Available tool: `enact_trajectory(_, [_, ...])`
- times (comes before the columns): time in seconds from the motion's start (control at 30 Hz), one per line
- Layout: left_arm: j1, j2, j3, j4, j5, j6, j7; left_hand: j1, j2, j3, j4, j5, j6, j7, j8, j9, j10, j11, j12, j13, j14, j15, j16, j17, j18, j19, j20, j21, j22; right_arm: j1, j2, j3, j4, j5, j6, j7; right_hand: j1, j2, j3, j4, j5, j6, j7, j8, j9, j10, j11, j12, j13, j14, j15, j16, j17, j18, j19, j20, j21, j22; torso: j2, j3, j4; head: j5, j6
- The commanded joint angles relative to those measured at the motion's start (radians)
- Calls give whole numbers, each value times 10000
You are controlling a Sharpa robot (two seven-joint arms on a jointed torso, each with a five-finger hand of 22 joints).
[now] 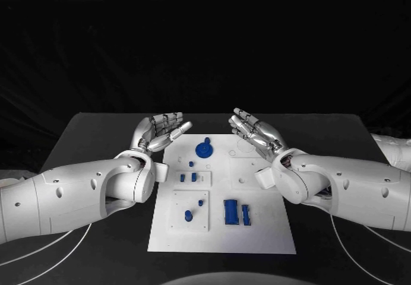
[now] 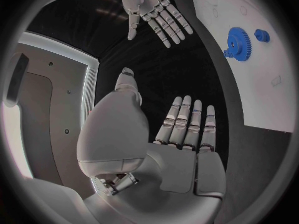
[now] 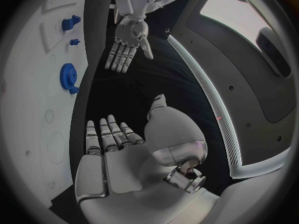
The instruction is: Assemble the parts on the task board
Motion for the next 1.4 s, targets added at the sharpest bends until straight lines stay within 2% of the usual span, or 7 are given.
enact_trajectory(0.03, [-13, 3, 23, 0, -24, -17, -25, -3844, 776, 585, -940, -741, -2419, -585, -651, -647, -2499, -461, -617, -632, -1420, -405, -1122, -935, -517, -1116, -729, -499, -1721, -10, -5, 13, 1, 0, -21, -20, -3819, -646, 1010, -1023, -495, -572, -358, -508, -557, -484, -522, -815, -1132, -652, -961, -472, -694, -505, -470, -655, -164, -691, -12, 3, 1, -7, -4])
enact_trajectory(0.13, [-152, 7, 204, 30, 16, -73, -140, -4673, 924, 720, -1137, -903, -2931, -708, -651, -647, -3028, -555, -617, -632, -1727, -488, -1365, -1133, -529, -1343, -906, -499, -2099, -97, -12, 122, 14, 85, -202, -8, -6261, -1765, 1660, -1672, -495, -572, -358, -508, -1441, -1233, -1359, -1329, -1843, -652, -961, -1216, -1792, -1318, -470, -1675, -164, -1787, -103, 0, -8, -11, 86])
enact_trajectory(0.23, [-495, 16, 650, 104, 114, -211, -423, -5717, 1156, 893, -1388, -1116, -3585, -871, -651, -647, -3699, -684, -617, -632, -2106, -1281, -1674, -1387, -690, -1631, -1109, -499, -2553, -310, -30, 389, 45, 297, -649, 21, -8003, -1765, 2636, -2678, -495, -572, -358, -508, -1441, -1233, -1359, -2122, -2932, -652, -961, -1216, -1792, -1318, -470, -1675, -164, -1787, -326, -5, -29, -21, 309])
enact_trajectory(0.57, [-1626, 44, 2123, 347, 438, -667, -1356, -7886, 1622, 1960, -1907, -1555, -4937, -1893, -651, -647, -5091, -1490, -617, -632, -2876, -1281, -2322, -1910, -905, -2214, -1528, -499, -3495, -1332, -114, 1671, 193, 1309, -2791, 160, -9818, -1765, 2636, -2678, -495, -572, -358, -508, -1441, -1233, -1359, -2122, -2932, -652, -961, -1216, -1792, -1318, -470, -1675, -164, -1787, -1372, -30, -127, -68, 1350])
enact_trajectory(0.8, [-1692, 46, 2209, 361, 457, -694, -1411, -8949, 1847, 1960, -2203, -2460, -5591, -1893, -651, -647, -5779, -1490, -617, -632, -3269, -1281, -2637, -2168, -1015, -2547, -2328, -499, -3955, -1655, -141, 2077, 240, 1630, -3468, 204, -9818, -1765, 2636, -2678, -495, -572, -358, -508, -1441, -1233, -1359, -2122, -2932, -652, -961, -1216, -1792, -1318, -470, -1675, -164, -1787, -1676, -37, -155, -81, 1652])
enact_trajectory(0.83, [-1692, 46, 2209, 361, 457, -694, -1411, -9177, 2561, 1960, -2267, -2460, -5730, -1893, -651, -647, -5926, -1490, -617, -632, -3337, -1281, -2702, -2222, -1719, -2599, -2328, -499, -4055, -1661, -142, 2084, 241, 1635, -3481, 205, -9818, -1765, 2636, -2678, -495, -572, -358, -508, -1441, -1233, -1359, -2122, -2932, -652, -961, -1216, -1792, -1318, -470, -1675, -164, -1787, -1678, -37, -155, -81, 1654])
enact_trajectory(1.4, [-1692, 46, 2209, 361, 457, -694, -1411, -10759, 2561, 1960, -3029, -2460, -6726, -1893, -651, -647, -6946, -1490, -617, -632, -4500, -1281, -3645, -2989, -1719, -3490, -2328, -499, -5431, -1661, -142, 2084, 241, 1635, -3481, 205, -9818, -1765, 2636, -2678, -495, -572, -358, -508, -1441, -1233, -1359, -2122, -2932, -652, -961, -1216, -1792, -1318, -470, -1675, -164, -1787, -1678, -37, -155, -81, 1654])
